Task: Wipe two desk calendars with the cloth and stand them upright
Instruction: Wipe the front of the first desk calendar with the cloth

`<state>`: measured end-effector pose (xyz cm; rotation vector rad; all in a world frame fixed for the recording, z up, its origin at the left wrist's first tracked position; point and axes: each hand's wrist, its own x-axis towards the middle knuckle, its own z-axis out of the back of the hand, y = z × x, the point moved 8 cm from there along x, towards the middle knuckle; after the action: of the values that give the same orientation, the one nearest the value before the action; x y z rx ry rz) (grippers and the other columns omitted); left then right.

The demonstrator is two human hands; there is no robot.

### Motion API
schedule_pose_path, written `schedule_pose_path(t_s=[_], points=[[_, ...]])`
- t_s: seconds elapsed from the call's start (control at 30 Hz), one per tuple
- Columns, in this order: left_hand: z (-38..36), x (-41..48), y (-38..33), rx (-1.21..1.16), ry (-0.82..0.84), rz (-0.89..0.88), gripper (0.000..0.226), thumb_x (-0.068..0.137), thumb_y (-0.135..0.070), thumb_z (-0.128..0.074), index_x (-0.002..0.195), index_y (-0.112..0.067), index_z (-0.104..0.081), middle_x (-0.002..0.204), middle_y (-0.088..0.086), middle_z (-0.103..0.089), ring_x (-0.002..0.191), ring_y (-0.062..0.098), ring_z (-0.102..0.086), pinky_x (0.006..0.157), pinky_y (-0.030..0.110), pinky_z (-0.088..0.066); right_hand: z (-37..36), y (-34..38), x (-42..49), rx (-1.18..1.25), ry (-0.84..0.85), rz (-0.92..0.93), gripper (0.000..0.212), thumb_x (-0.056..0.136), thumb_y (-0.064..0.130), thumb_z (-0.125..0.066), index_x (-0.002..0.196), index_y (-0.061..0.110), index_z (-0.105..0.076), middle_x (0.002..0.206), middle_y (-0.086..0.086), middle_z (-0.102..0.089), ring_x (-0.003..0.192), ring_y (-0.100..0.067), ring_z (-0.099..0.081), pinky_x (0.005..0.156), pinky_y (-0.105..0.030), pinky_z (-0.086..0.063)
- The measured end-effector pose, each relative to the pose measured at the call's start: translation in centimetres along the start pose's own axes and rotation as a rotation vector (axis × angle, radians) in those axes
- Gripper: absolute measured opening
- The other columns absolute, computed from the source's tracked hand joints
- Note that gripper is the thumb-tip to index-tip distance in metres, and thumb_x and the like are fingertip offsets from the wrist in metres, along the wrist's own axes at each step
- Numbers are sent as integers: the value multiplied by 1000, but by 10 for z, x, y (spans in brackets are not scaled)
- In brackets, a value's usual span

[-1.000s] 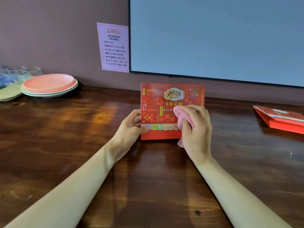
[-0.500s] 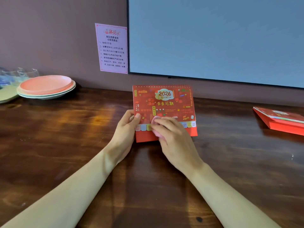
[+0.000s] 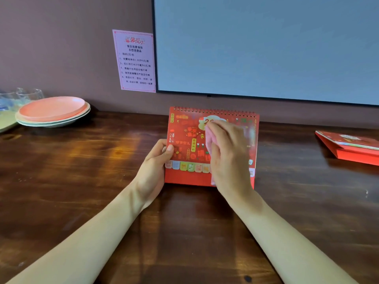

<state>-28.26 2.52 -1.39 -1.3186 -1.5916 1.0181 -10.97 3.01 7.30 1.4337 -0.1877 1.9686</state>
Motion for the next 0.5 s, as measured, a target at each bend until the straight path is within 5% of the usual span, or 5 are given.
schedule_pose_path(t_s=[0.33, 0.5], points=[[7, 7, 2, -113, -76, -26, 28, 113, -23, -44, 132, -6, -56, 116, 14, -75, 100, 25, -75, 83, 41, -66, -39, 23, -24, -112, 324, 254, 33, 101, 6, -53, 130, 2, -69, 142, -12, -64, 141, -27, -51, 121, -49, -34], [6, 7, 3, -104, -117, -27, 24, 113, -24, -46, 127, -7, -55, 116, 18, -73, 98, 28, -75, 83, 46, -67, -28, 2, -14, -121, 295, 98, 37, 100, 5, -57, 136, 2, -66, 145, -12, -62, 142, -26, -52, 120, -45, -39]])
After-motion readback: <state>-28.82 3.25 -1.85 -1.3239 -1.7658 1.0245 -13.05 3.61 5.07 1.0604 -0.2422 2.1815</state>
